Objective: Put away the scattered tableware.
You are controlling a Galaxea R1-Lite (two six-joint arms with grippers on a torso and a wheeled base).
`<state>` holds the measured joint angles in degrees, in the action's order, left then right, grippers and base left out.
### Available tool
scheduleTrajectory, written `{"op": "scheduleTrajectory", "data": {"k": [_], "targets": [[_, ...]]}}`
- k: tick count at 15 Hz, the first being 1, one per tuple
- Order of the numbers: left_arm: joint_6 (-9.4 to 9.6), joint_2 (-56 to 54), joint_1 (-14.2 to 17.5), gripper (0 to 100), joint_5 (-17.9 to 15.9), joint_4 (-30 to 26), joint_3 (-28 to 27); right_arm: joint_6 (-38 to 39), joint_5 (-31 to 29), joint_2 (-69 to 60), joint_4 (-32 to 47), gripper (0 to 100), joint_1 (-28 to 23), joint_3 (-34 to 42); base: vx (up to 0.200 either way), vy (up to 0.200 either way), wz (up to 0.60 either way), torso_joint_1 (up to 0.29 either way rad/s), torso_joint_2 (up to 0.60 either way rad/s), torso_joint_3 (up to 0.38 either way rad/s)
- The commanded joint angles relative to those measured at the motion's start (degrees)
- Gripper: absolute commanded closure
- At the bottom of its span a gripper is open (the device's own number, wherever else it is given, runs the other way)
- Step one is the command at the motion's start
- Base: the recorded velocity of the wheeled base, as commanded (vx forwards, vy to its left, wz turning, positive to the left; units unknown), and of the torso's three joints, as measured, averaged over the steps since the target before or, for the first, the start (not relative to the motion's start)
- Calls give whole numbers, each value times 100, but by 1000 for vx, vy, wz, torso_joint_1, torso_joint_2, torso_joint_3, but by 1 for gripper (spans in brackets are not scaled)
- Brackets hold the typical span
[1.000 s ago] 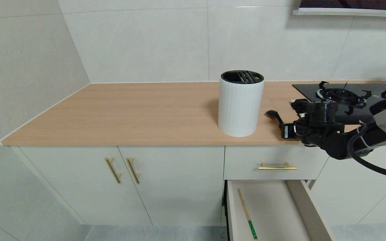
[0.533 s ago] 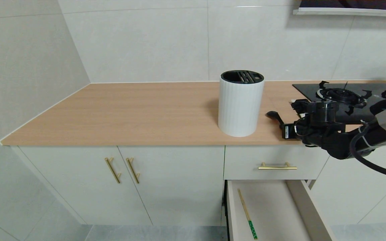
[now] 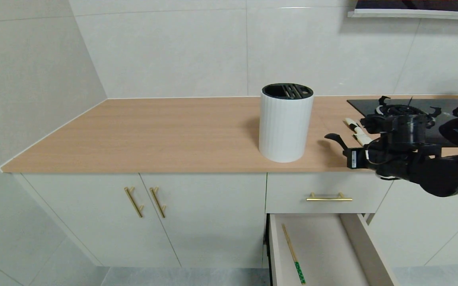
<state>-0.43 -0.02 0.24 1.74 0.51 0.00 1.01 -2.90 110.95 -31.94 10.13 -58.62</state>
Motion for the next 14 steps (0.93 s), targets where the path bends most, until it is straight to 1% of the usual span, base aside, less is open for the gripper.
{"op": "scheduleTrajectory", "data": {"k": [1, 3, 6, 11, 12, 14], "targets": [[-1, 2, 2, 0, 1, 2, 0, 4, 26, -1110, 74, 100, 42, 835, 0, 0, 0, 0, 0, 0], [-1, 2, 2, 0, 1, 2, 0, -5, 44, -1523, 83, 100, 42, 1283, 0, 0, 0, 0, 0, 0], [-1, 2, 2, 0, 1, 2, 0, -48, 70, -1769, 74, 100, 103, 1793, 0, 0, 0, 0, 0, 0], [-1, 2, 2, 0, 1, 2, 0, -101, 97, -1734, 83, 100, 191, 1969, 0, 0, 0, 0, 0, 0], [-1, 2, 2, 0, 1, 2, 0, -189, 97, -1743, 83, 100, 314, 2013, 0, 0, 0, 0, 0, 0], [-1, 2, 2, 0, 1, 2, 0, -215, 97, -1752, 74, 100, 384, 2083, 0, 0, 0, 0, 0, 0]]}}
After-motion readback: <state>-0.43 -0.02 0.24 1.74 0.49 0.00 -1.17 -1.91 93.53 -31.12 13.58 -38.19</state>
